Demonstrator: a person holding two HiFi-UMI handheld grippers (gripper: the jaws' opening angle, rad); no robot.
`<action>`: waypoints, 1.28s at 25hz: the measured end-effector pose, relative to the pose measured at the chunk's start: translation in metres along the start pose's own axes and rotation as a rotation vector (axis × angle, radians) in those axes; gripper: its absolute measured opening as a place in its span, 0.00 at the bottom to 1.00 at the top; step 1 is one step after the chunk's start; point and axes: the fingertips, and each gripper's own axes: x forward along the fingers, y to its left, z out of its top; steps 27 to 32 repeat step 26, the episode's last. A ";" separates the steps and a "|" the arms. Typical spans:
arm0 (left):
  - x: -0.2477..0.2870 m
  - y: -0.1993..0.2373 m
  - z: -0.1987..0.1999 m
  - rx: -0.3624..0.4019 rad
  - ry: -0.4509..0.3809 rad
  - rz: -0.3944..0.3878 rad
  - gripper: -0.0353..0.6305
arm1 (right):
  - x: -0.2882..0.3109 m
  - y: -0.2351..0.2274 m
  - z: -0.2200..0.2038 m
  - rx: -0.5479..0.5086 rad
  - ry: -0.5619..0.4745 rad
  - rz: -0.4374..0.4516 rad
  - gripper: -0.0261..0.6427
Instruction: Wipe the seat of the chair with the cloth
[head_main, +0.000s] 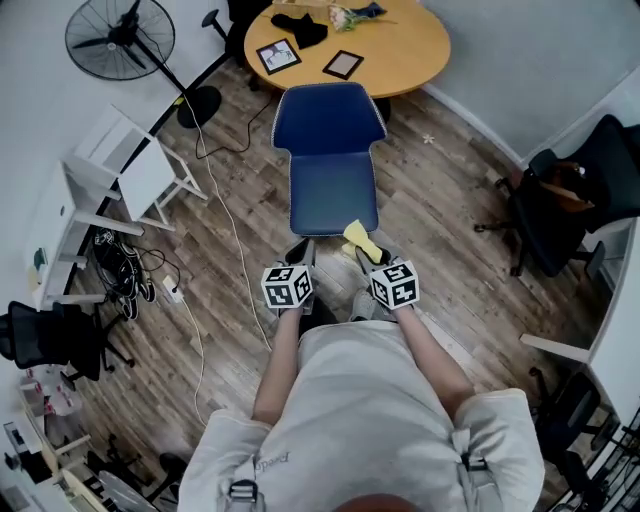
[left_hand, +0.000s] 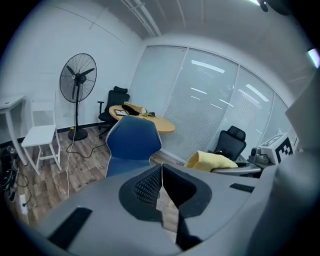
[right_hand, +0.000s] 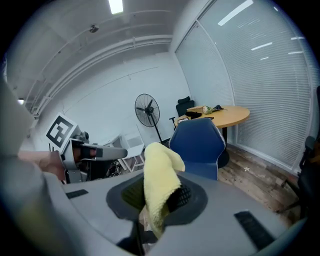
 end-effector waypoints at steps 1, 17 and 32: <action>0.000 -0.004 -0.003 0.007 0.004 -0.004 0.09 | -0.002 -0.005 -0.002 0.002 0.004 -0.009 0.14; -0.008 -0.020 -0.026 0.017 0.027 -0.001 0.09 | -0.030 -0.020 -0.020 0.041 -0.030 -0.049 0.14; 0.006 -0.028 -0.018 0.031 0.042 -0.015 0.09 | -0.030 -0.037 -0.012 0.083 -0.064 -0.062 0.14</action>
